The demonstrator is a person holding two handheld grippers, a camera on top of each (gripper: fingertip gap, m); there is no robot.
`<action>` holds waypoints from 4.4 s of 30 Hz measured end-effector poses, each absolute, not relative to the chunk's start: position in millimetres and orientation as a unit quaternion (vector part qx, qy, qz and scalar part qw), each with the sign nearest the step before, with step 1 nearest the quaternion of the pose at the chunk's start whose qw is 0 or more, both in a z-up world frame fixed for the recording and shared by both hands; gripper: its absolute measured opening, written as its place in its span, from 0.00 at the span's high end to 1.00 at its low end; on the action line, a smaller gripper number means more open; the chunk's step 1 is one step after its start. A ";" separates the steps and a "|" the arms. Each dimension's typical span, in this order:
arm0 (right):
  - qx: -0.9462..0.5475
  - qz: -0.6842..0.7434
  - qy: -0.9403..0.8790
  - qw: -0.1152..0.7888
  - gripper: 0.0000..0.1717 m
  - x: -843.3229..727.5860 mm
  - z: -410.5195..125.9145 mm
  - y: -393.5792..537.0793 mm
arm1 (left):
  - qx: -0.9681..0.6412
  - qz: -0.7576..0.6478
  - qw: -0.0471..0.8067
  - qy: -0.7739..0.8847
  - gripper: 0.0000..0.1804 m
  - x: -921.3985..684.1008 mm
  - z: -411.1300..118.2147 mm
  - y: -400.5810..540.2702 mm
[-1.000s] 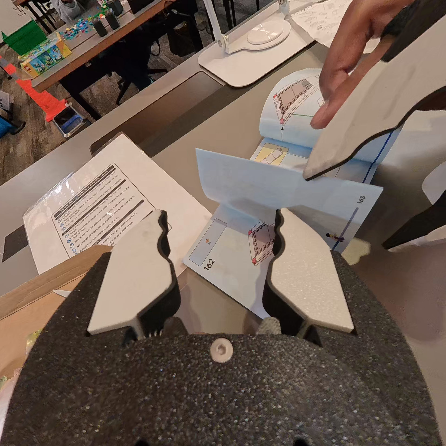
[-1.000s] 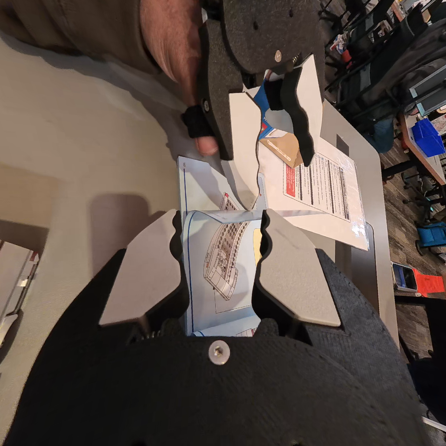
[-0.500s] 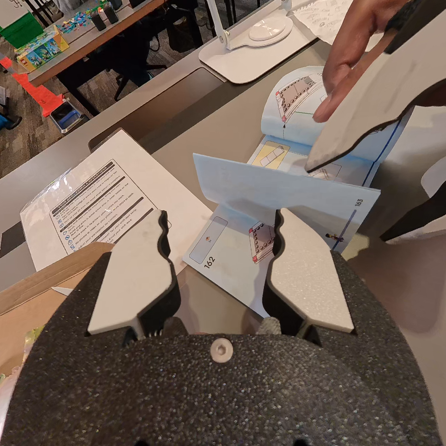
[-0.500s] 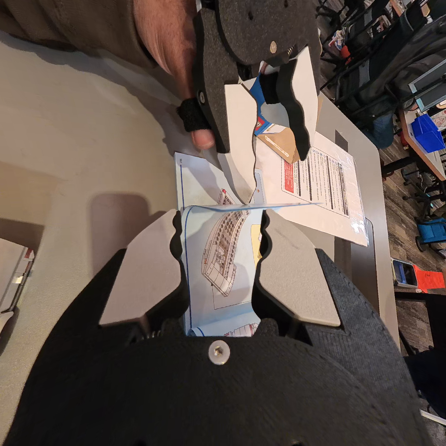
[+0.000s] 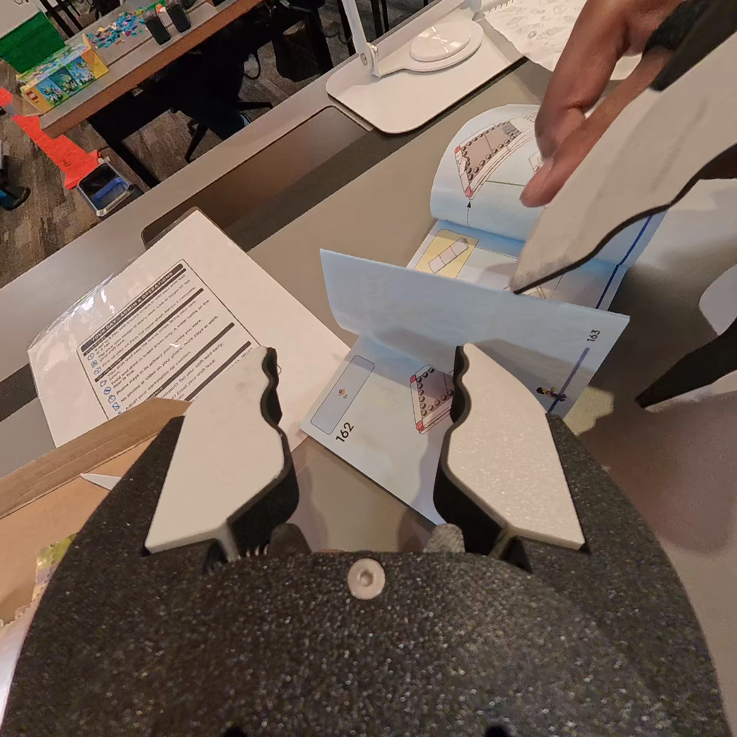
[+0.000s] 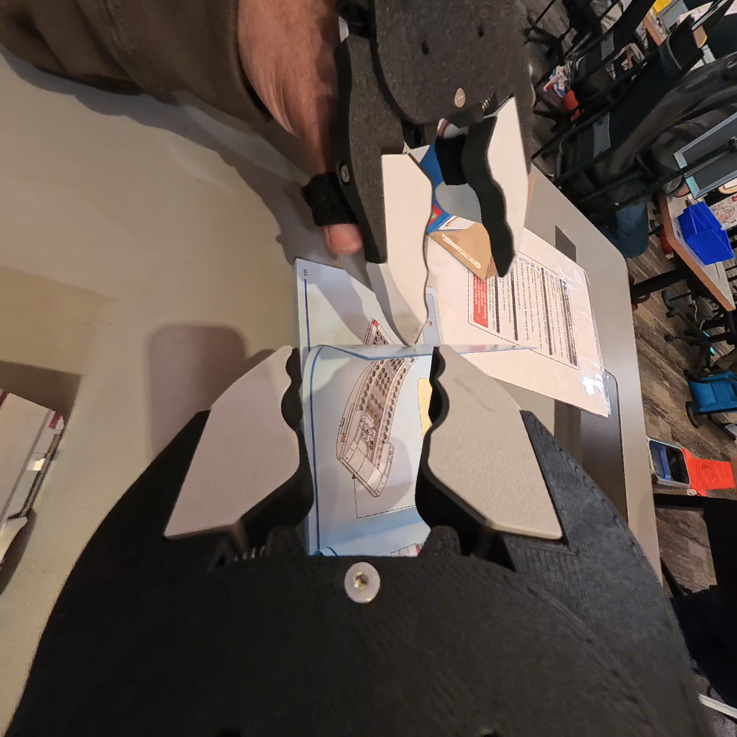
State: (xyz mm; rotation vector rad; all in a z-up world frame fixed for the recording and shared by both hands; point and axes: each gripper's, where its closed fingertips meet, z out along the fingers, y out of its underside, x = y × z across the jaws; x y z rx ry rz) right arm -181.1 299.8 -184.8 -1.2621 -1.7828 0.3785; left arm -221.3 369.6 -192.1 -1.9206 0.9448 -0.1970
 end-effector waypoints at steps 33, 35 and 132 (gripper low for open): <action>-0.519 0.133 -0.730 0.425 0.65 -177.2 -199.0 303.8 | -0.790 -0.082 0.470 0.385 0.53 -223.0 -193.6 369.5; -0.521 0.129 -0.730 0.423 0.66 -176.9 -200.7 304.6 | -0.791 -0.082 0.469 0.385 0.53 -223.4 -193.8 369.4; -0.395 0.051 -0.783 0.478 0.68 -206.0 -202.1 279.8 | -0.803 -0.485 0.308 0.161 0.59 -202.9 -179.0 343.7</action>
